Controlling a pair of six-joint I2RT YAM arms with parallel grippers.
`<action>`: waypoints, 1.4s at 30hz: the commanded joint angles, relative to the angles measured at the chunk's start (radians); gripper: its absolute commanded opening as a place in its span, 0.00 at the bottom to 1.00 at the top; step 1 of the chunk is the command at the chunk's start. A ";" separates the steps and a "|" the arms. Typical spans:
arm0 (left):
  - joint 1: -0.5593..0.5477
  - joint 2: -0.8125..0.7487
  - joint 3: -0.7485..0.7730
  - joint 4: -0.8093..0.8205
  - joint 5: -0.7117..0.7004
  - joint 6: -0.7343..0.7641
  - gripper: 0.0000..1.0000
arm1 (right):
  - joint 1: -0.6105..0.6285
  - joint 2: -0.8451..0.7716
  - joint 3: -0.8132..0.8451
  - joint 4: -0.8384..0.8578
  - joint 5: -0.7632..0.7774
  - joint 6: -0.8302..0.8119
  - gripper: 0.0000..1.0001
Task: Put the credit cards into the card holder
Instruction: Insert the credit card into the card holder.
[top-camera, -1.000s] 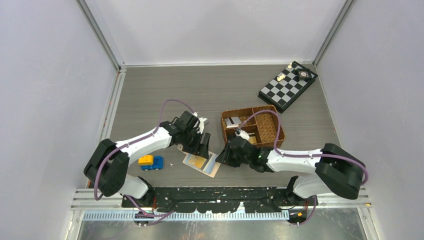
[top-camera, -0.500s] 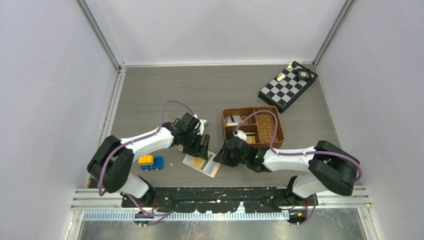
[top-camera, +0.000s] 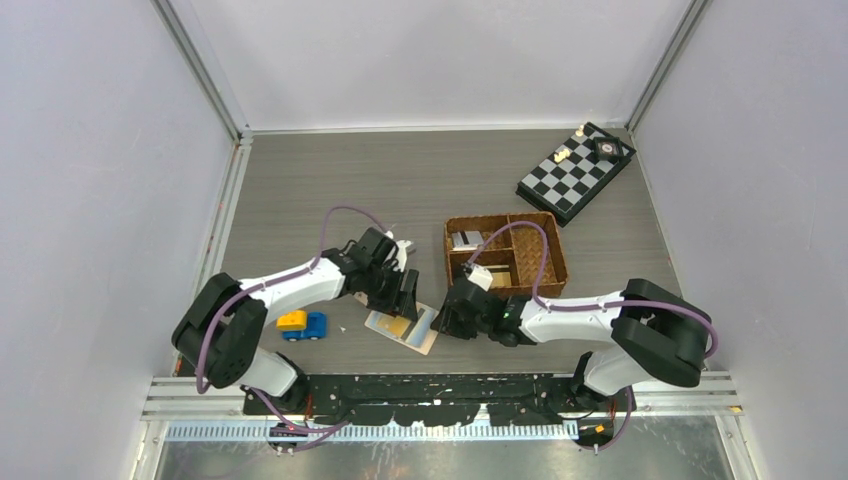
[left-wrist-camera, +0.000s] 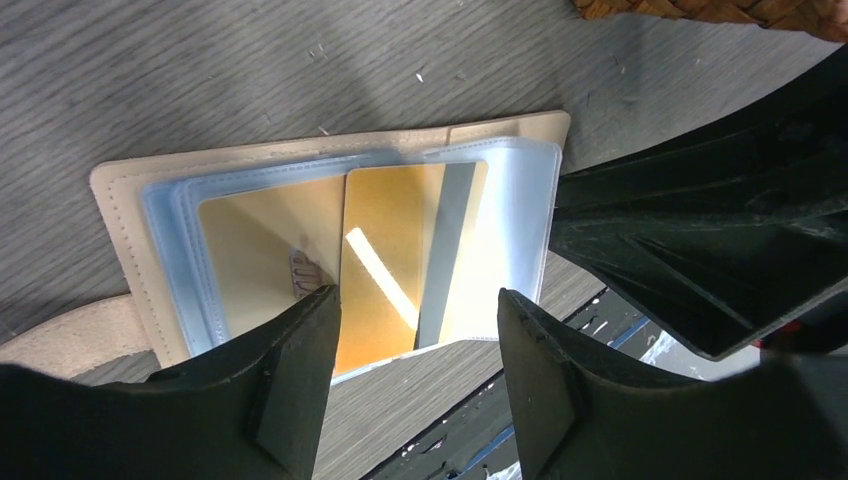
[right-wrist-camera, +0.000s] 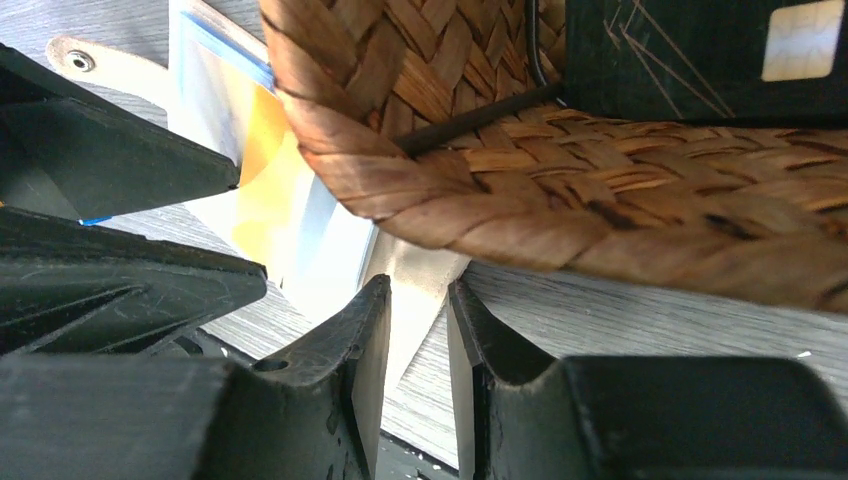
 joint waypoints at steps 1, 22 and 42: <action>0.001 -0.014 -0.054 0.027 0.035 -0.016 0.61 | 0.022 0.022 0.040 0.001 0.064 0.025 0.31; -0.058 -0.067 -0.153 0.255 0.137 -0.200 0.59 | 0.043 -0.001 0.004 -0.021 0.117 0.058 0.26; -0.060 -0.121 -0.044 0.073 0.017 -0.104 0.61 | 0.042 -0.067 -0.017 -0.021 0.131 0.047 0.31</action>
